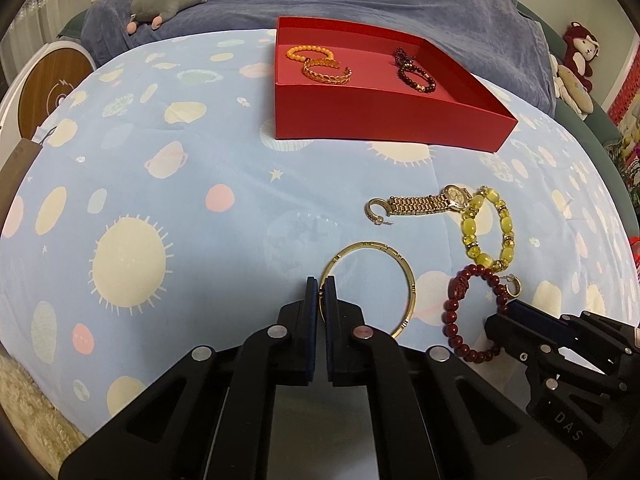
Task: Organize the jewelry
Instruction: 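Grasp the thin gold bangle with the left gripper while the right moves to the red bead bracelet, then grasp the red bead bracelet with the right gripper while the left lifts the gold bangle toward the box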
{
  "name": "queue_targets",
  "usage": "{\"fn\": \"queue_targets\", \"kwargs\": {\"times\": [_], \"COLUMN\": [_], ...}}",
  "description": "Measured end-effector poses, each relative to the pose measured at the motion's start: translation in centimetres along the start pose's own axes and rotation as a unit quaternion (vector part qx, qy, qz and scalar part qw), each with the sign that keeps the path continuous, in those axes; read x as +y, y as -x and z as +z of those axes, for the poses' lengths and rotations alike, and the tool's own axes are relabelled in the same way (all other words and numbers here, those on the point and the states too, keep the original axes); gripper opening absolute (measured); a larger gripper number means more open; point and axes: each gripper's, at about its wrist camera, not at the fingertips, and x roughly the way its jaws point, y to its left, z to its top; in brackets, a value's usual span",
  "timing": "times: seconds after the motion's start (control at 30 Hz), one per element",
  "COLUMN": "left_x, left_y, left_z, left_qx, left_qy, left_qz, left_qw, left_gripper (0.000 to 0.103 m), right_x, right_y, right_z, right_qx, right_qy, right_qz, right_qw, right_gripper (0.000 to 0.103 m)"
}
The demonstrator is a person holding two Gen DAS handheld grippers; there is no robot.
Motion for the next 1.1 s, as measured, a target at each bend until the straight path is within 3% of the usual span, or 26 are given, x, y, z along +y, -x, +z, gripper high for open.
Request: {"fn": "queue_targets", "kwargs": {"times": [0.07, 0.27, 0.77, 0.93, 1.1], "left_x": [0.2, 0.1, -0.9, -1.0, -1.2], "left_y": [0.0, 0.8, 4.8, 6.0, 6.5], "left_z": [0.1, 0.4, 2.2, 4.6, 9.5], "left_qx": [0.005, 0.011, -0.012, -0.03, -0.06], "left_qy": [0.007, 0.012, -0.004, -0.011, -0.018], "left_qz": [-0.006, -0.02, -0.055, -0.06, -0.065], "left_qw": [0.9999, 0.9997, 0.9984, 0.9977, 0.9959], "left_gripper": [0.003, 0.003, 0.003, 0.004, 0.004], "right_x": [-0.3, -1.0, -3.9, -4.2, -4.3], "right_y": [0.0, 1.0, 6.6, 7.7, 8.1], "right_z": [0.1, 0.2, 3.6, 6.7, 12.2], "right_qx": [0.003, -0.004, -0.07, -0.093, -0.121], "right_qy": [-0.003, -0.014, -0.037, -0.027, -0.017], "right_qz": [0.005, 0.01, 0.003, 0.007, 0.022], "right_qw": [1.0, 1.0, 0.997, 0.995, 0.992], "right_gripper": [0.008, 0.008, 0.008, 0.008, 0.008]}}
